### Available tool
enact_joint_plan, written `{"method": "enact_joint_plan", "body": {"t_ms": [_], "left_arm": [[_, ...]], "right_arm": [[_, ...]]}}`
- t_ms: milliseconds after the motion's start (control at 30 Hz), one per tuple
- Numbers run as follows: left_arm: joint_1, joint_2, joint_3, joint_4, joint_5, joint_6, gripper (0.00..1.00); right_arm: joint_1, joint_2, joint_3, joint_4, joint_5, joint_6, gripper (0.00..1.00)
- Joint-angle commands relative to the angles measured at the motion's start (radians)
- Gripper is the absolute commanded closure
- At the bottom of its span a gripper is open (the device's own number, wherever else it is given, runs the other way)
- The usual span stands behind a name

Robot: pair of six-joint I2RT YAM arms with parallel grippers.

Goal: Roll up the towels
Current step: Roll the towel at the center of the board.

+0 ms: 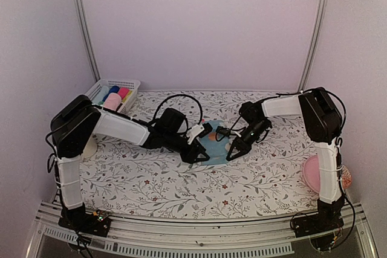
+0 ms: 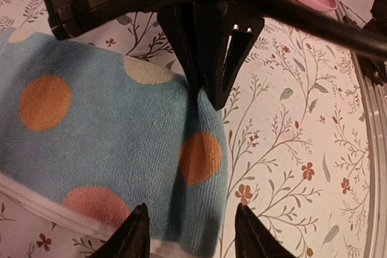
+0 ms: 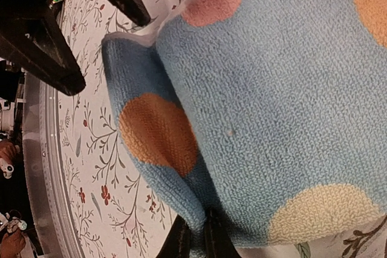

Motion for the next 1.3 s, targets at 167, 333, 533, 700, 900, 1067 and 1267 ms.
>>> {"method": "enact_joint_plan", "body": {"t_ms": [167,333,533,700,900,1067,1267], "left_arm": [[-0.031,0.101,0.091,-0.046,-0.002,0.003,0.58],[-0.029,0.112,0.084,-0.027,-0.023,-0.007,0.69],[-0.015,0.125,0.079,-0.006,-0.017,-0.031,0.72],[-0.006,0.108,0.051,0.03,0.023,-0.043,0.63],[-0.003,0.069,0.023,0.07,0.087,-0.048,0.62],[0.0,0.094,0.042,0.06,0.098,-0.053,0.65],[0.002,0.099,0.038,0.072,0.106,-0.061,0.7]], "right_arm": [[-0.005,0.024,0.019,-0.01,0.009,0.013,0.93],[-0.005,0.027,0.019,-0.01,0.009,0.012,0.93],[-0.005,0.032,0.019,-0.01,0.013,0.01,0.93],[-0.006,0.031,0.019,-0.009,0.014,0.009,0.92],[-0.005,0.033,0.021,-0.007,0.02,0.01,0.92],[-0.005,0.03,0.019,-0.006,0.021,0.01,0.92],[-0.005,0.033,0.019,-0.008,0.023,0.01,0.92]]}}
